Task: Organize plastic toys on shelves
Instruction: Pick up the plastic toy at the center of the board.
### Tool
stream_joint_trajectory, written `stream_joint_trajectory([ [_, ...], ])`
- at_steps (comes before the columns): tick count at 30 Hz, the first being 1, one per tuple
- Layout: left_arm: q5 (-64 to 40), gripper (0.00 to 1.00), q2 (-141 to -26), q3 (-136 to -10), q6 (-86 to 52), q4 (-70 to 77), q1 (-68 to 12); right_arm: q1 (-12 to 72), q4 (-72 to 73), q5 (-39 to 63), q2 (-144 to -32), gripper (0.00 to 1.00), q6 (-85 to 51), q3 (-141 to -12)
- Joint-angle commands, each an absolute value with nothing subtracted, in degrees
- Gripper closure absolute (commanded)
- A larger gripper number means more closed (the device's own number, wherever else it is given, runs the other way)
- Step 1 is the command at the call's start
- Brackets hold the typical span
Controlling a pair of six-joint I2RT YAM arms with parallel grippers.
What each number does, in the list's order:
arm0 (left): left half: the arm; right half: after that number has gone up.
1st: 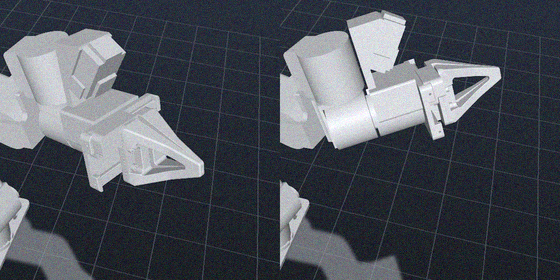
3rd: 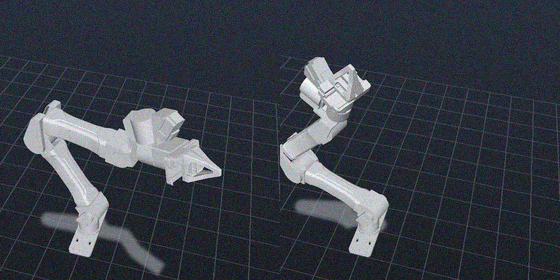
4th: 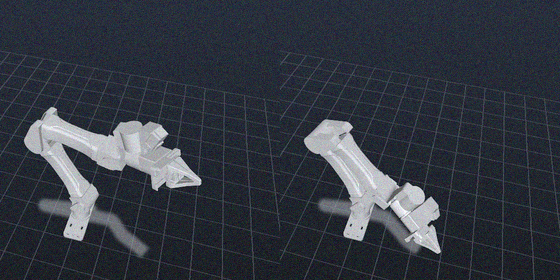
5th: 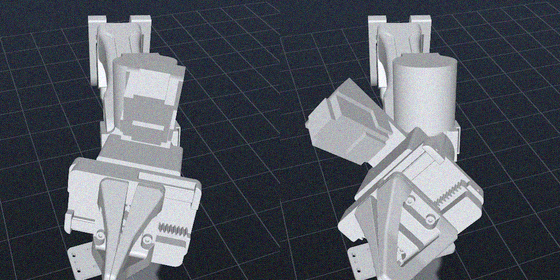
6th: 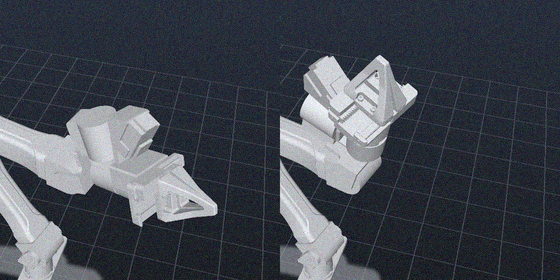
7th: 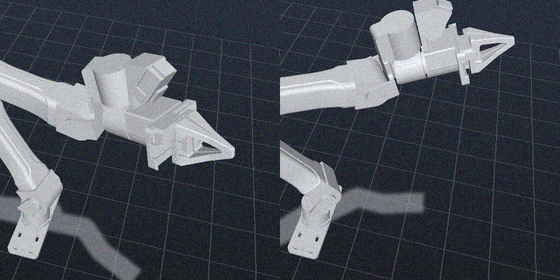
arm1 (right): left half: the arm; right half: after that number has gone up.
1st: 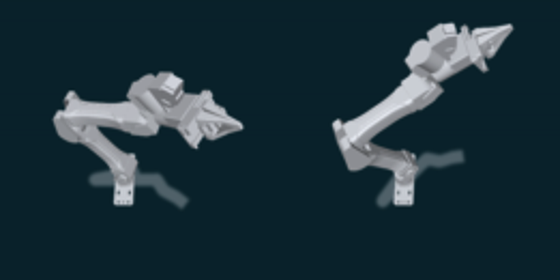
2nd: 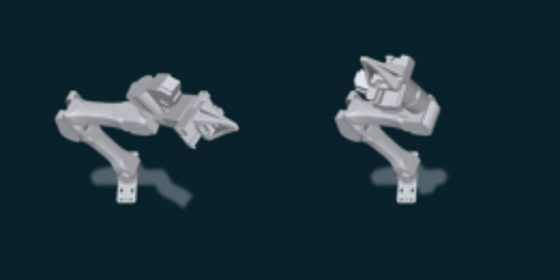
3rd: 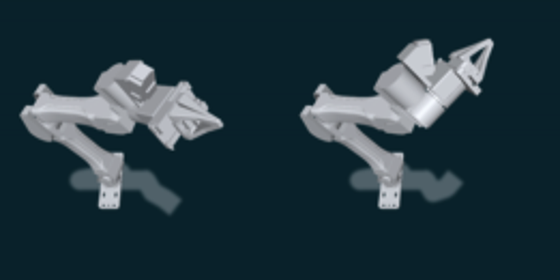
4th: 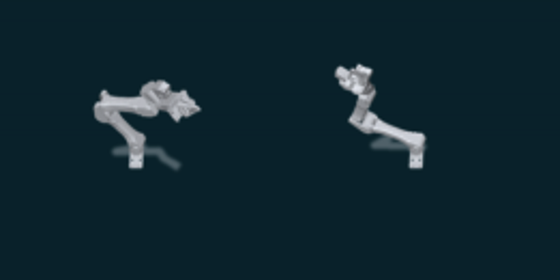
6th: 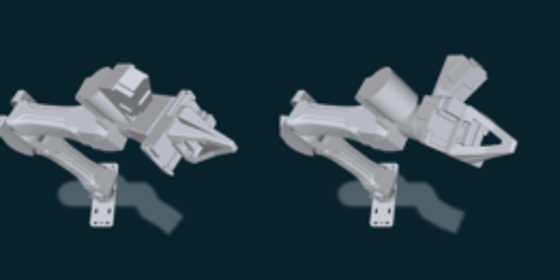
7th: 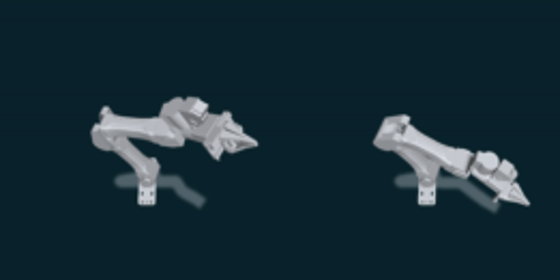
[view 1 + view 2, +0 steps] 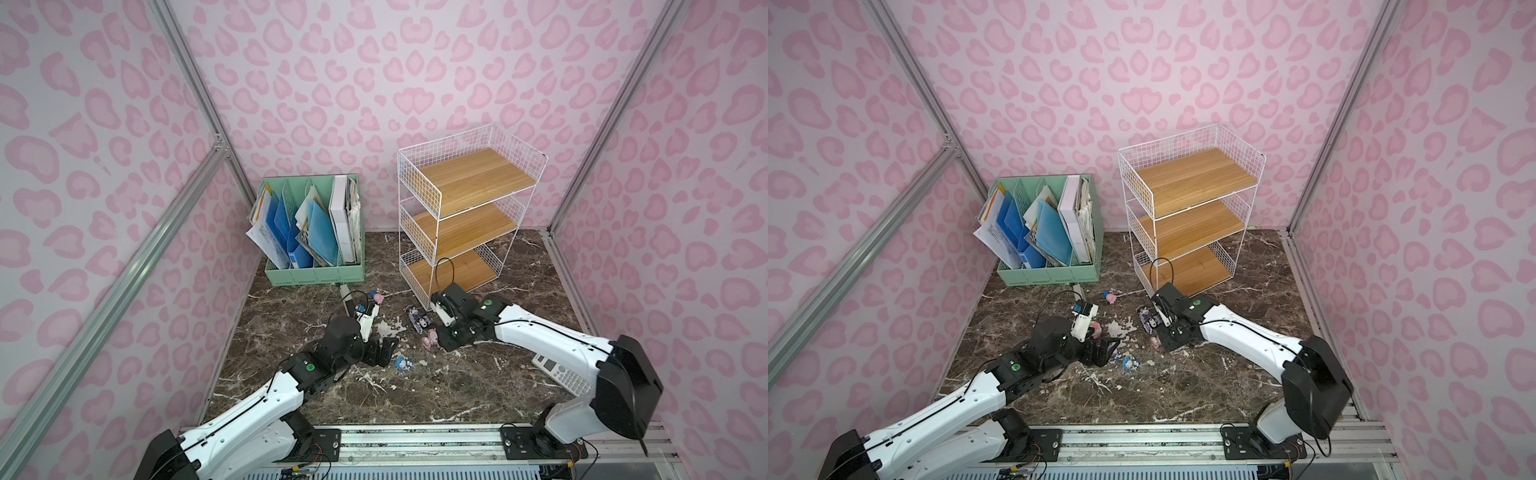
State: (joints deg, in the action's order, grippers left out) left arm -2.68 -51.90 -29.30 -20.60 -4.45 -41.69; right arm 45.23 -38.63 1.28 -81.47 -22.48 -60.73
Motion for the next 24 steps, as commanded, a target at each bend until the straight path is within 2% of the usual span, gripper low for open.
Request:
stream_joint_trajectory([
  [1,-3.08,0.07,-52.83,-28.59,-15.39,5.27,-43.46,41.95,-26.58,9.03,-74.55,0.69,-28.31,-57.59],
  [6,-2.45,0.13,-57.47,-27.62,-4.81,17.98,-47.98,35.87,-16.23,18.61,-66.10,0.69,-34.77,-52.38],
  [11,-3.46,0.26,-64.21,-29.21,7.14,26.17,-49.10,34.56,-14.35,23.55,-63.85,0.69,-37.09,-52.75],
  [19,-7.79,0.26,-72.46,-32.13,15.45,35.68,-49.11,34.41,-10.44,28.36,-63.27,0.68,-42.32,-51.55],
  [24,-10.87,0.32,-75.57,-32.91,16.60,40.48,-49.12,34.45,-9.66,29.37,-64.14,0.68,-44.52,-51.48],
])
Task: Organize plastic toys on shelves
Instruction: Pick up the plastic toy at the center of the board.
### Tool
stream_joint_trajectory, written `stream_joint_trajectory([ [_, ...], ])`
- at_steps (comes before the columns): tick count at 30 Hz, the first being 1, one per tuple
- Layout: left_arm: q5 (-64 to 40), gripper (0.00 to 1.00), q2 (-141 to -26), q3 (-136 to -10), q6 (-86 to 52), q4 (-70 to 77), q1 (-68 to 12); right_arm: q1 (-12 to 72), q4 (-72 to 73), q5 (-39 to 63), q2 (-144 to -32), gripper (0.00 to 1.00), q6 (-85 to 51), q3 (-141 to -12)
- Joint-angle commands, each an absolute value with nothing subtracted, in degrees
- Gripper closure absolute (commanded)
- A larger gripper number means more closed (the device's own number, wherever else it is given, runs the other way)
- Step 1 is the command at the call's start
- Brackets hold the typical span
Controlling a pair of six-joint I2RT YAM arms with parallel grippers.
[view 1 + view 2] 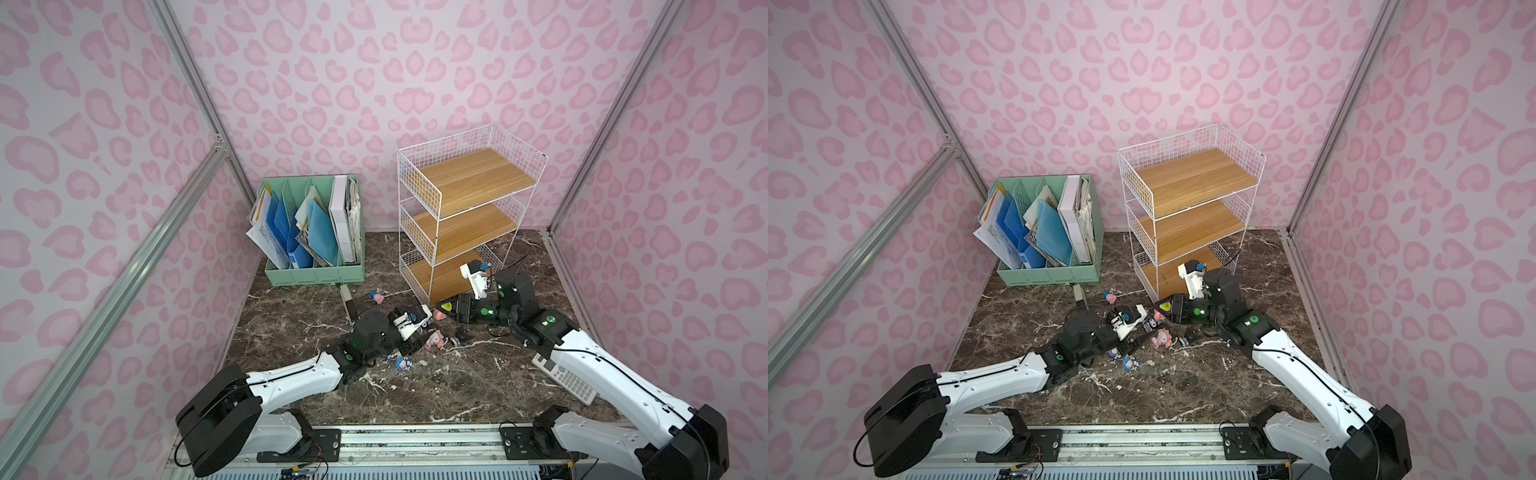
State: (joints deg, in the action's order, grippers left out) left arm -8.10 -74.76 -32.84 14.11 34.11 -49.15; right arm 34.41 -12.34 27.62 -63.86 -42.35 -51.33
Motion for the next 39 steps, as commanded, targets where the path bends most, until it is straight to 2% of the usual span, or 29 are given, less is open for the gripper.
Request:
stream_joint_trajectory([
  [1,-11.05,0.33,-75.76,-32.64,16.83,41.63,-49.13,34.45,-9.71,29.44,-64.20,0.68,-44.60,-51.53],
  [10,-12.67,0.39,-78.04,-32.90,15.99,46.60,-49.15,34.61,-8.18,30.32,-64.42,0.68,-46.54,-50.67],
  [18,-13.01,0.51,-79.61,-33.73,15.22,47.20,-49.15,35.04,-6.78,31.11,-64.60,0.68,-47.87,-49.82],
  [21,-13.07,0.60,-79.96,-34.17,15.13,46.91,-49.13,35.34,-6.62,31.01,-64.60,0.67,-48.35,-49.45],
  [25,-12.97,0.68,-80.27,-34.45,14.67,46.62,-49.13,35.39,-6.07,30.86,-64.34,0.67,-48.79,-49.20],
  [27,-12.99,0.76,-80.20,-34.50,14.58,46.32,-49.13,35.33,-6.24,30.61,-64.33,0.67,-48.68,-49.56],
  [32,-11.88,0.90,-78.76,-33.99,13.20,46.48,-49.14,35.33,-6.67,29.17,-63.98,0.65,-48.18,-49.83],
  [34,-12.01,0.93,-77.64,-34.97,11.97,43.69,-49.13,35.33,-6.79,28.58,-63.68,0.60,-47.28,-49.84],
  [37,-13.08,0.98,-76.30,-37.78,9.99,36.61,-49.17,35.33,-6.84,26.90,-62.65,0.45,-44.50,-50.57],
  [38,-13.18,0.99,-75.97,-38.26,8.96,35.34,-49.13,35.39,-7.47,25.53,-62.24,0.35,-42.88,-51.22],
  [39,-13.15,0.99,-75.60,-38.36,7.86,34.85,-49.09,35.39,-8.08,24.18,-61.86,0.29,-40.77,-52.05],
])
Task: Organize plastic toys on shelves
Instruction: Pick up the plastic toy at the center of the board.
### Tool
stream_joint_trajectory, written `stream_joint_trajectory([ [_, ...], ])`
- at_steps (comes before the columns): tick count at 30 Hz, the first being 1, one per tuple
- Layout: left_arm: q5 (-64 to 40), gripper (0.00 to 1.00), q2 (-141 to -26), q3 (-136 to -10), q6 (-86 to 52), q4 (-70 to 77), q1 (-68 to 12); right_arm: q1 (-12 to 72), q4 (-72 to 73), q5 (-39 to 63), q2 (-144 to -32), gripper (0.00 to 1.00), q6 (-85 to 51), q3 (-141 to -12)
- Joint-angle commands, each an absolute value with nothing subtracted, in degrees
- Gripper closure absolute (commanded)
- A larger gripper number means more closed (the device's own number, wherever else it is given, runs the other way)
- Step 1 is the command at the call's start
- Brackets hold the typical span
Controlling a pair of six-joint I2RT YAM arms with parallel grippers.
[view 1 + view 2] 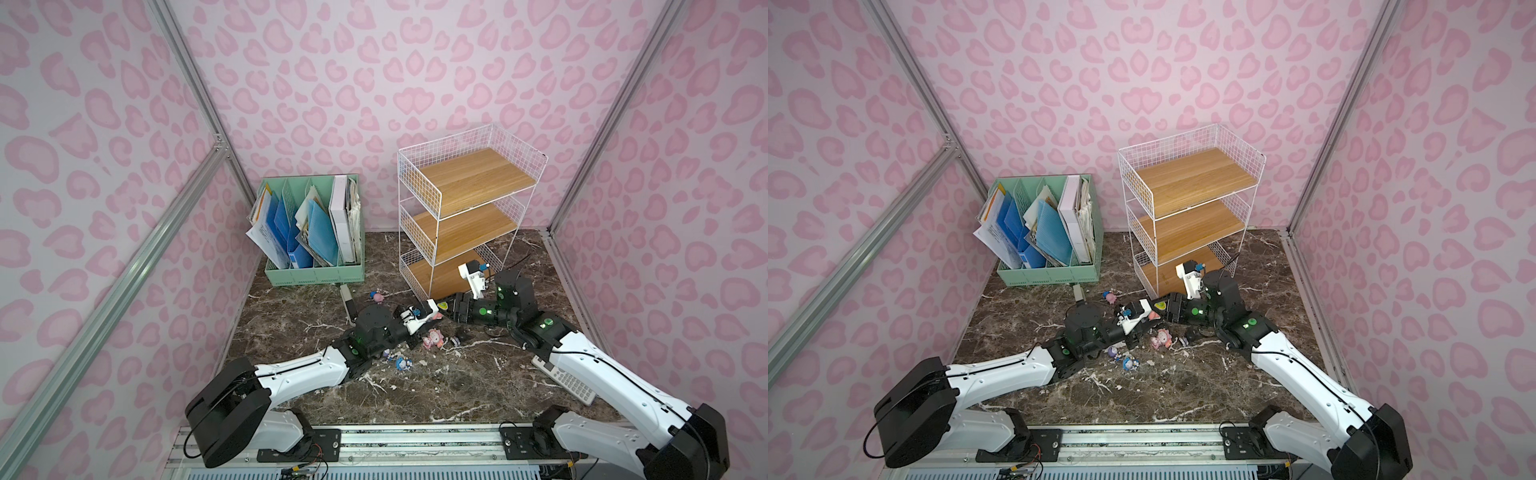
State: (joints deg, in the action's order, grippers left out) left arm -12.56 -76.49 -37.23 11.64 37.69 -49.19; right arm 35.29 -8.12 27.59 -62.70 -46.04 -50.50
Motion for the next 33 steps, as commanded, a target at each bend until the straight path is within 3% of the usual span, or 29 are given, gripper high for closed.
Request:
stream_joint_trajectory([
  [1,-13.18,0.99,-75.24,-38.39,6.80,34.52,-49.04,35.35,-8.42,23.28,-61.43,0.27,-38.31,-52.80],
  [6,-19.97,1.00,-73.11,-40.94,-2.05,29.16,-45.58,35.41,-7.20,16.69,-56.77,0.23,-21.85,-52.89],
  [10,-23.57,1.00,-71.44,-43.77,-5.03,22.94,-44.21,37.85,-2.01,19.40,-53.73,0.21,-11.00,-51.51],
  [12,-24.33,1.00,-70.69,-44.44,-5.65,21.34,-44.04,41.40,-0.79,17.60,-54.14,0.11,-6.39,-51.65],
  [15,-25.13,1.00,-70.06,-44.82,-6.27,20.39,-43.95,45.93,-1.82,11.33,-57.26,0.08,-2.16,-53.46],
  [20,-25.47,1.00,-68.84,-44.57,-6.30,20.39,-43.86,46.00,-4.92,10.77,-61.38,0.08,-2.70,-56.77],
  [33,-23.95,1.00,-67.96,-43.37,-6.59,22.22,-43.81,45.44,-9.19,14.47,-64.99,0.24,-9.36,-58.44],
])
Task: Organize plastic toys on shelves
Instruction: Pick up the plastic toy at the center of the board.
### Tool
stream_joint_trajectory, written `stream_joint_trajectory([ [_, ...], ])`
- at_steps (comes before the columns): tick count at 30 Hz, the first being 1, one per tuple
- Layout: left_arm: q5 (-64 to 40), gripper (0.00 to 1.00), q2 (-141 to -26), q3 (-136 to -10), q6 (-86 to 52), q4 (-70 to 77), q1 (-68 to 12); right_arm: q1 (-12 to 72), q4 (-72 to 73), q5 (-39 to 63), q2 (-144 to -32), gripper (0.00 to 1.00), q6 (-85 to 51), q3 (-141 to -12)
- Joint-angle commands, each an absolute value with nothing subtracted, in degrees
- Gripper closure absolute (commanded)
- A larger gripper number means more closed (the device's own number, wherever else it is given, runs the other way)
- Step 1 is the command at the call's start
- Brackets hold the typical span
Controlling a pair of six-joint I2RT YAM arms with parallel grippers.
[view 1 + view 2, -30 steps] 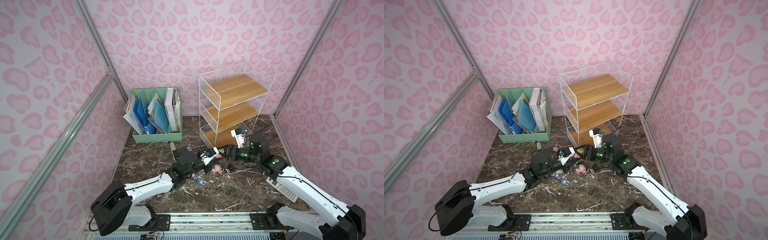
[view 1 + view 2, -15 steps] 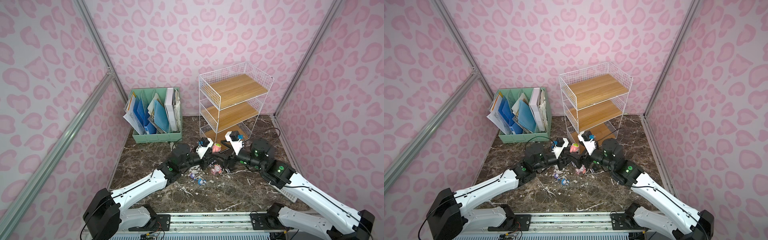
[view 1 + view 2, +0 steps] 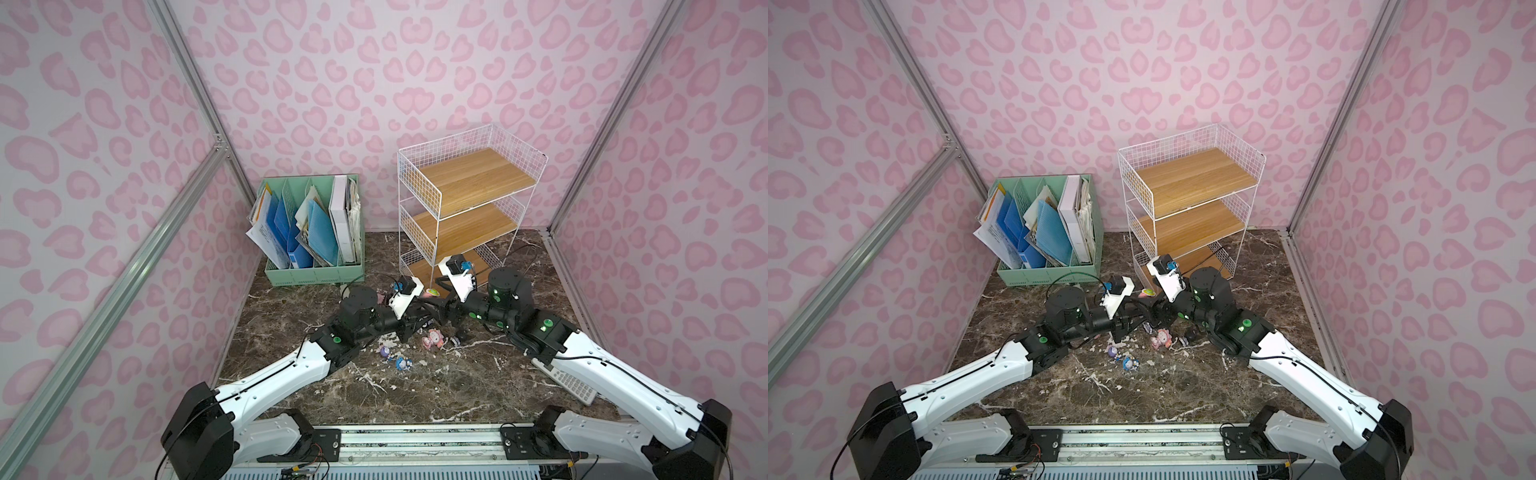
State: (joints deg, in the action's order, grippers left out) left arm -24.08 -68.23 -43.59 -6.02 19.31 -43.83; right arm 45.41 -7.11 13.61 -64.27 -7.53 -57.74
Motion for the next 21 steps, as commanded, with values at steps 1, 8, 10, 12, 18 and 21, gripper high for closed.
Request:
stream_joint_trajectory([
  [1,-23.76,1.00,-67.86,-43.42,-6.44,22.23,-43.84,45.44,-9.46,14.64,-65.12,0.25,-9.59,-58.35],
  [8,-23.46,1.00,-67.32,-43.07,-6.26,22.08,-43.67,45.44,-8.95,14.65,-64.49,0.26,-11.33,-57.08],
  [10,-23.64,1.00,-67.13,-43.07,-6.32,22.15,-43.70,45.42,-9.05,15.05,-64.62,0.27,-11.64,-57.00],
  [12,-23.70,1.00,-66.90,-42.85,-6.33,22.43,-43.69,45.27,-8.73,16.17,-64.94,0.26,-12.20,-57.04],
  [18,-23.93,1.00,-66.45,-42.62,-6.41,22.96,-43.67,44.92,-7.93,17.92,-65.30,0.22,-13.62,-56.86],
  [21,-23.94,1.00,-66.52,-42.65,-6.38,22.86,-43.62,44.82,-7.65,18.49,-65.47,0.24,-14.18,-56.69],
])
